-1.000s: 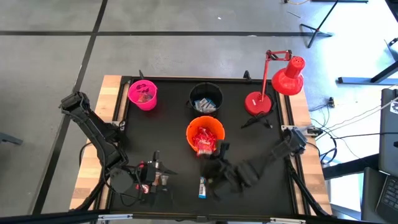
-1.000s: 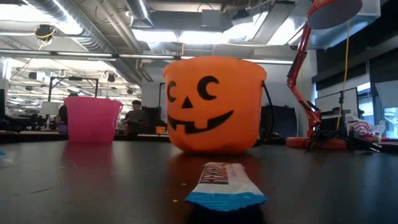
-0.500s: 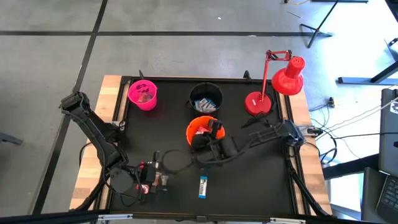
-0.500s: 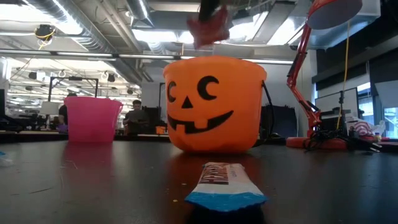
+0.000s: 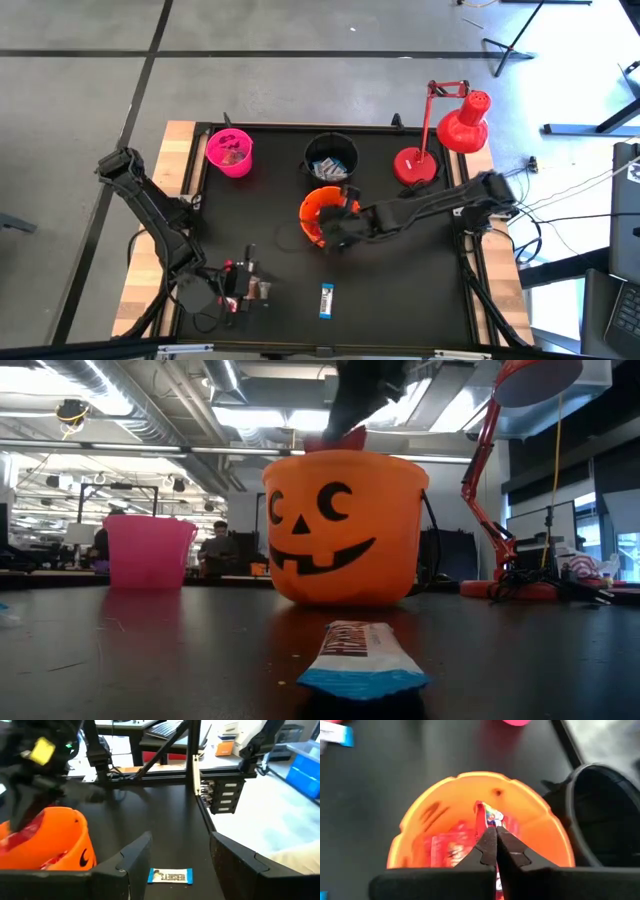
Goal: Sort candy
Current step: Put the red candy into the orange bucket, then put the green gummy into the pink bucket
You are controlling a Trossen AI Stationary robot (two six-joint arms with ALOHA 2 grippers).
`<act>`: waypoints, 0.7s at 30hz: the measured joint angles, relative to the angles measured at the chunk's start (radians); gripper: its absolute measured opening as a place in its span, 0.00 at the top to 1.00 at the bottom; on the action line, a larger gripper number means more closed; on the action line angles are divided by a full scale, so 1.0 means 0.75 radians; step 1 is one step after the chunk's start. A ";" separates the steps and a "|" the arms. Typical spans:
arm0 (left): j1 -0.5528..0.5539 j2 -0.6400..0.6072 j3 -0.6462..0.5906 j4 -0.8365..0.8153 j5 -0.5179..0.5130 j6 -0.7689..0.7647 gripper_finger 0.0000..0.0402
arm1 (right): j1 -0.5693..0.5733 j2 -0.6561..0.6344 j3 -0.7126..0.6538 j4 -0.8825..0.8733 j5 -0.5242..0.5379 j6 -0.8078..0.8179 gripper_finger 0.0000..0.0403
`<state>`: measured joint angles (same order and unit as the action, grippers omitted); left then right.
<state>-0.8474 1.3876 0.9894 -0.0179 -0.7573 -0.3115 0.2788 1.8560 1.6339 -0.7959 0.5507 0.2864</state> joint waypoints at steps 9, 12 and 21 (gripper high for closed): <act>0.000 0.000 0.001 -0.136 -0.297 0.186 0.54 | -0.006 -0.236 -0.293 0.158 -0.130 -0.038 0.98; 0.004 -0.001 0.001 -0.232 -0.460 0.196 0.54 | -0.006 -0.246 -0.296 0.118 -0.133 -0.113 0.96; 0.095 -0.012 0.001 -0.604 -0.407 0.001 0.54 | -0.038 -0.249 -0.295 0.190 -0.256 -0.182 0.79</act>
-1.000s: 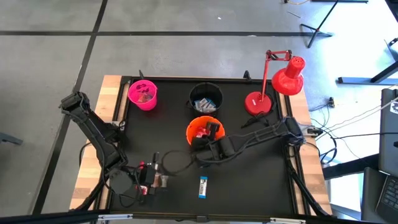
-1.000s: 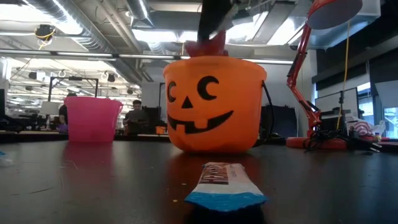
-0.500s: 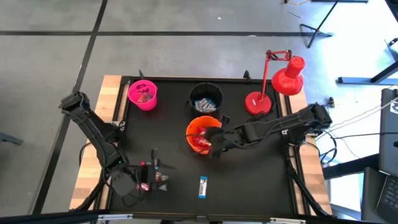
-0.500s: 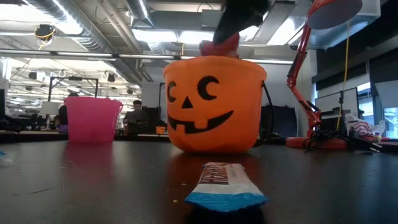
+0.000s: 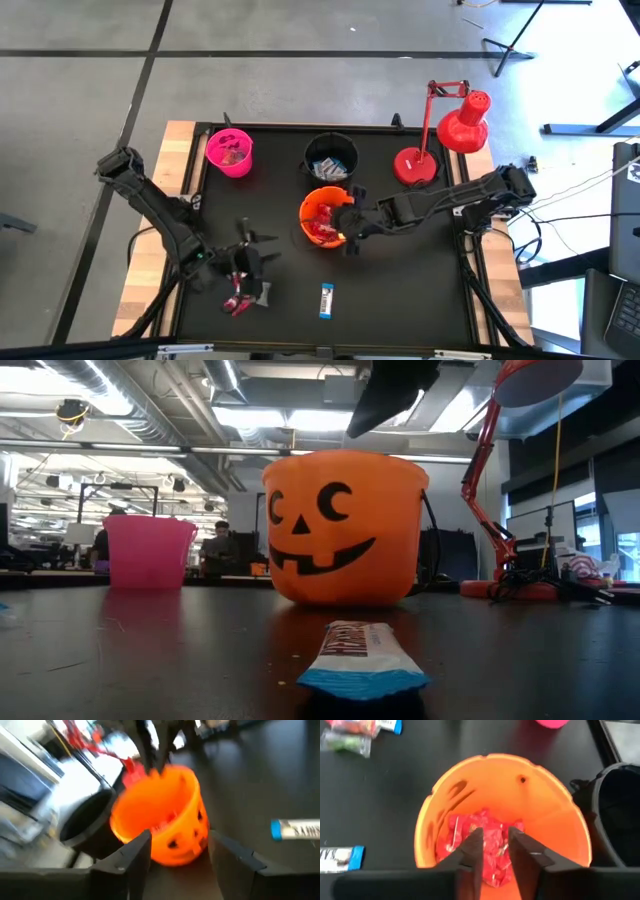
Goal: Sort candy
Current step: Put the green gummy into the pink bucket
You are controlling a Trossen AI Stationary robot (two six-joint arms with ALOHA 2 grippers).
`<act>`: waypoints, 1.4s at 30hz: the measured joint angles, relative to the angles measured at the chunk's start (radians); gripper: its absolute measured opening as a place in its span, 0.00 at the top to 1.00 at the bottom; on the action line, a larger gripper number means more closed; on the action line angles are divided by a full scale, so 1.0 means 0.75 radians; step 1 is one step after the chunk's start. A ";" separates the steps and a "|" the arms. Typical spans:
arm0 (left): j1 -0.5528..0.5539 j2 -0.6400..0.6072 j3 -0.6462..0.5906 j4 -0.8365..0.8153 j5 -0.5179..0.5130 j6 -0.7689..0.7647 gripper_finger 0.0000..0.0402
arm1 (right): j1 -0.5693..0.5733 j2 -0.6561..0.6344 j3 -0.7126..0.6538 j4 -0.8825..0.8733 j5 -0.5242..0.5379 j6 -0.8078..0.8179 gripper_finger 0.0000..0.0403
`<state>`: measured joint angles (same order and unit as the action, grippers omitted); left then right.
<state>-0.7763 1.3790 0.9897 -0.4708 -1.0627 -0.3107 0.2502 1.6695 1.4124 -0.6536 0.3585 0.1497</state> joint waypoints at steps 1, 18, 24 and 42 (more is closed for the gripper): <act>0.020 0.000 0.000 -0.034 0.061 -0.041 0.55 | -0.005 0.001 0.000 0.018 -0.001 0.000 0.76; 0.065 0.003 0.000 -0.363 0.729 -0.799 0.61 | 0.236 0.003 0.039 0.183 0.001 0.067 0.53; 0.050 0.009 0.000 -0.381 0.843 -0.823 0.61 | 0.289 0.003 0.039 0.249 0.046 -0.050 0.53; -0.018 0.342 0.000 -0.279 0.977 -0.693 0.43 | 0.286 0.003 0.039 0.322 0.050 -0.066 0.53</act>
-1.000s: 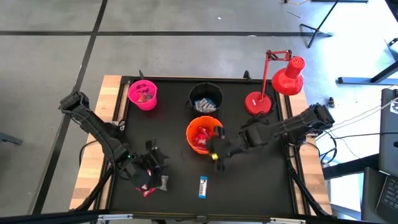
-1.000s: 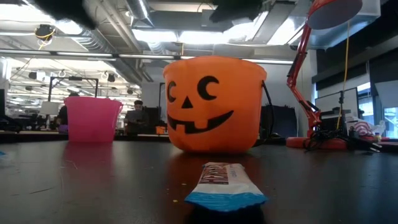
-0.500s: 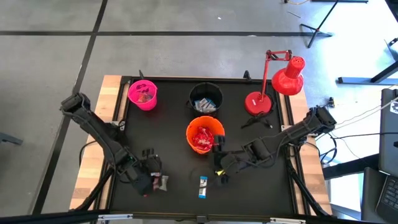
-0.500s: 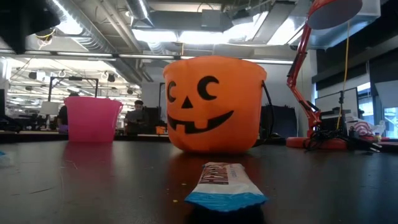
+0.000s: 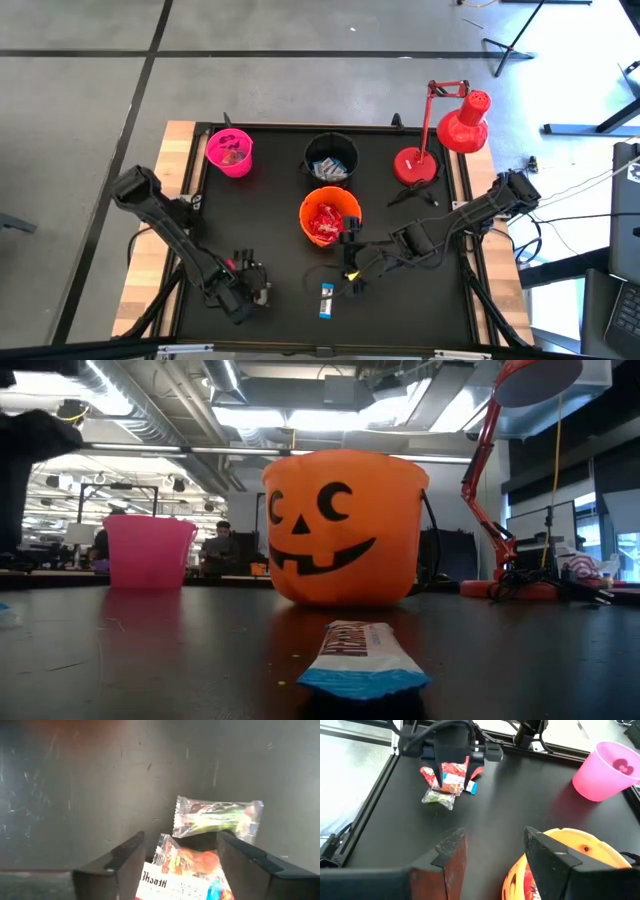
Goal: Sort candy
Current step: Put the green gummy into the pink bucket
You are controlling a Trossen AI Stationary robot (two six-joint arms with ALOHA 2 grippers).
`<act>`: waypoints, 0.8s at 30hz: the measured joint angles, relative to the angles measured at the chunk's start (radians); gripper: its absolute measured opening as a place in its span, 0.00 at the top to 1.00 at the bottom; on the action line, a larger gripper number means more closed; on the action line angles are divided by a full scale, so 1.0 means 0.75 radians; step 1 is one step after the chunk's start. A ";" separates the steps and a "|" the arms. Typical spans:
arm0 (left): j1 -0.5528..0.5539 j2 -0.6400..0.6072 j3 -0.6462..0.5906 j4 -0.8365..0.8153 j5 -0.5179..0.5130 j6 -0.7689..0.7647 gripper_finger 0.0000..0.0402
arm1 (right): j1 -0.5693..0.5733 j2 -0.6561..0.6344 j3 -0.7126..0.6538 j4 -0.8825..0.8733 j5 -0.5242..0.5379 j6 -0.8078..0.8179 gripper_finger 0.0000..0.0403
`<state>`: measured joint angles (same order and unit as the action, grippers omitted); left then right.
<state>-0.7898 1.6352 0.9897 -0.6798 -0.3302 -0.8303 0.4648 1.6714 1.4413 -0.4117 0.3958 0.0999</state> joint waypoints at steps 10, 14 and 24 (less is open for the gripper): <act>-0.001 0.053 -0.001 0.153 -0.004 0.097 0.31 | 0.001 0.000 -0.001 -0.001 -0.031 0.065 0.53; -0.001 0.061 0.000 0.214 -0.021 0.120 0.32 | -0.001 0.000 -0.001 -0.001 -0.030 0.065 0.53; 0.050 0.150 0.000 0.222 0.090 0.134 0.35 | 0.000 0.000 -0.001 -0.001 -0.031 0.084 0.53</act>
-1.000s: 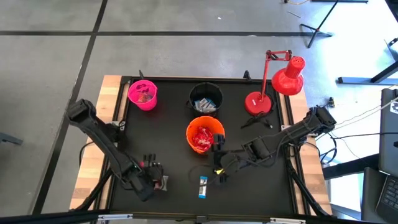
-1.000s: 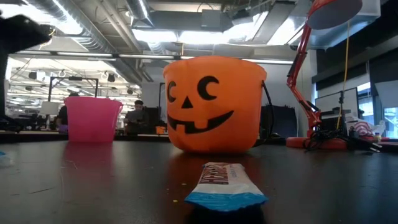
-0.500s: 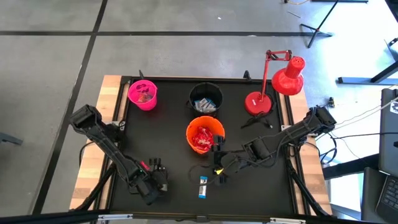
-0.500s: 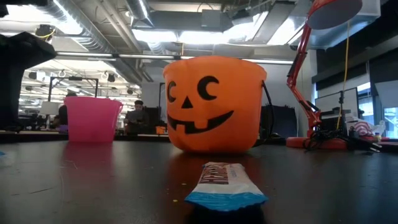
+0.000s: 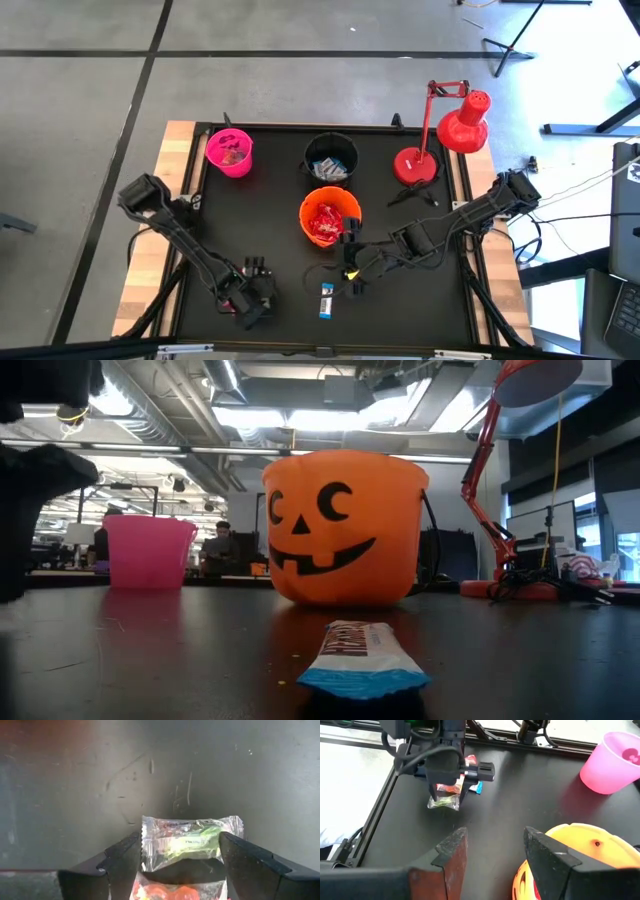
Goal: Sort candy
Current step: Put the green gummy into the pink bucket
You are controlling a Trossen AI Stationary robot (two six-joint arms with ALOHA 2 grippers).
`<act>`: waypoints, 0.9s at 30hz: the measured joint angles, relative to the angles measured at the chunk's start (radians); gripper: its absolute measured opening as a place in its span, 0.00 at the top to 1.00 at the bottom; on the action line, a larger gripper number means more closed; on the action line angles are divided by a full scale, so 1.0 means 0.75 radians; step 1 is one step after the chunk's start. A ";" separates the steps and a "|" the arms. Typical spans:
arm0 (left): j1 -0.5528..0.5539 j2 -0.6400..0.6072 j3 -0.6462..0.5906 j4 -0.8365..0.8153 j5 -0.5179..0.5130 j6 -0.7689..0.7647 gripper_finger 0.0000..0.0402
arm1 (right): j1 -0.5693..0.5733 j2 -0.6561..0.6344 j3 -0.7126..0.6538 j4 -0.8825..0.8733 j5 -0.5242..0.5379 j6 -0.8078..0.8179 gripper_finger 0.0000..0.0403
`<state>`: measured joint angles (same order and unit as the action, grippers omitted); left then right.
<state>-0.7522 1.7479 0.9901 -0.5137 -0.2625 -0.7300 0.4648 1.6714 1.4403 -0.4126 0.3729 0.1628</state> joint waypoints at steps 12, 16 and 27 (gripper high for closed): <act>0.033 0.050 0.004 0.019 0.006 0.030 0.35 | 0.000 0.000 -0.001 0.000 0.001 -0.004 0.53; 0.033 0.051 0.003 0.018 -0.012 0.045 0.40 | 0.000 0.000 -0.001 -0.001 0.001 -0.010 0.53; 0.033 0.052 0.004 0.011 -0.055 0.045 0.79 | -0.001 0.000 -0.030 0.037 0.040 -0.010 0.53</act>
<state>-0.7277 1.7866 0.9930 -0.5055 -0.3034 -0.6964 0.4644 1.6714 1.4178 -0.3848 0.4030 0.1550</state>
